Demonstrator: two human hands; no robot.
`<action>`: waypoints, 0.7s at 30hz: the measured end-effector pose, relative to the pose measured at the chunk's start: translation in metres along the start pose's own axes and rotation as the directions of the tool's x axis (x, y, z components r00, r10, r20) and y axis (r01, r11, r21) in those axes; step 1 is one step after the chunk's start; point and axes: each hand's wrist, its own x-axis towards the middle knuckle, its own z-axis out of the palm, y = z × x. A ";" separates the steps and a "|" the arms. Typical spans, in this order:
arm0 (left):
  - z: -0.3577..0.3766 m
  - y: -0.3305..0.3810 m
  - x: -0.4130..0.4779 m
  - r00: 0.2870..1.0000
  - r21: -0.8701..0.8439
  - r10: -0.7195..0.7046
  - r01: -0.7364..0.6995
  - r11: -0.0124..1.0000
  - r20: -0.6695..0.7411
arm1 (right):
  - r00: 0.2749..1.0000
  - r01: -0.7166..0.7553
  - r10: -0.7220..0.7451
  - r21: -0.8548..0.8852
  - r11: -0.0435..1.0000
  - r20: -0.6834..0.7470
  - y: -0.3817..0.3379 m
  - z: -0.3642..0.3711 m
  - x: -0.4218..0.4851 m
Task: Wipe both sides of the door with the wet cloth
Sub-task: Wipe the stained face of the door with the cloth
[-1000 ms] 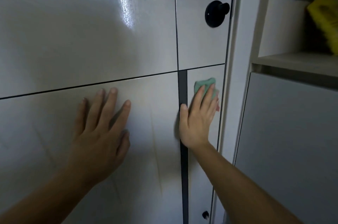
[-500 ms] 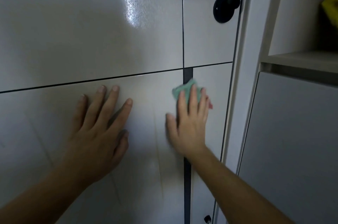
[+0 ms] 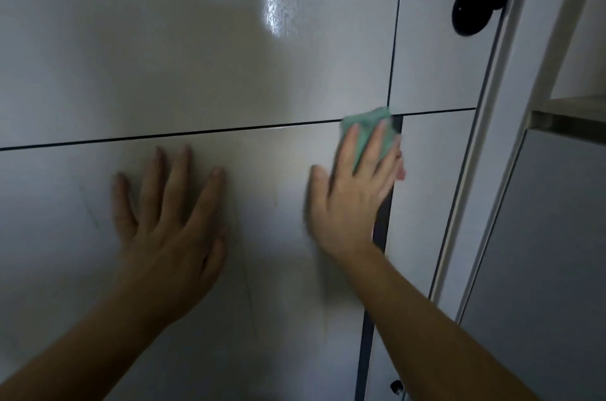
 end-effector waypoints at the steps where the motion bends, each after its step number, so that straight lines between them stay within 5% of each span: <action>1: 0.001 -0.004 -0.002 1.000 0.015 0.008 -0.009 1.000 0.007 | 0.989 0.133 -0.132 -0.013 0.991 0.069 -0.013 0.005 -0.021; 3: 0.003 -0.008 -0.003 0.999 0.040 0.029 -0.030 0.999 0.013 | 0.891 0.423 -0.414 -0.008 0.906 0.189 -0.017 0.009 -0.057; 5: 0.003 -0.011 -0.002 0.999 0.032 0.040 -0.041 0.999 0.018 | 0.858 0.498 -0.488 -0.029 0.867 0.159 0.001 0.008 -0.043; 8: 0.004 -0.016 -0.002 0.998 0.013 0.058 -0.058 0.998 0.017 | 0.993 0.112 -0.113 -0.026 0.993 -0.044 0.007 -0.001 0.013; 10: 0.003 -0.018 -0.002 0.998 -0.011 0.066 -0.066 0.998 0.015 | 0.994 -0.027 0.029 0.024 0.999 -0.103 -0.013 0.002 0.015; 14: -0.003 -0.034 -0.015 0.997 -0.082 0.076 -0.077 0.994 -0.010 | 0.899 0.419 -0.412 -0.020 0.908 0.147 -0.045 0.018 -0.064; 16: -0.005 -0.051 -0.030 1.000 -0.058 0.019 -0.019 0.998 -0.009 | 0.877 0.470 -0.459 -0.047 0.882 0.143 -0.038 0.018 -0.058; 21: -0.003 -0.087 -0.049 0.998 -0.005 -0.069 0.069 0.998 0.010 | 0.995 0.082 -0.080 0.027 0.996 -0.054 -0.084 0.018 -0.012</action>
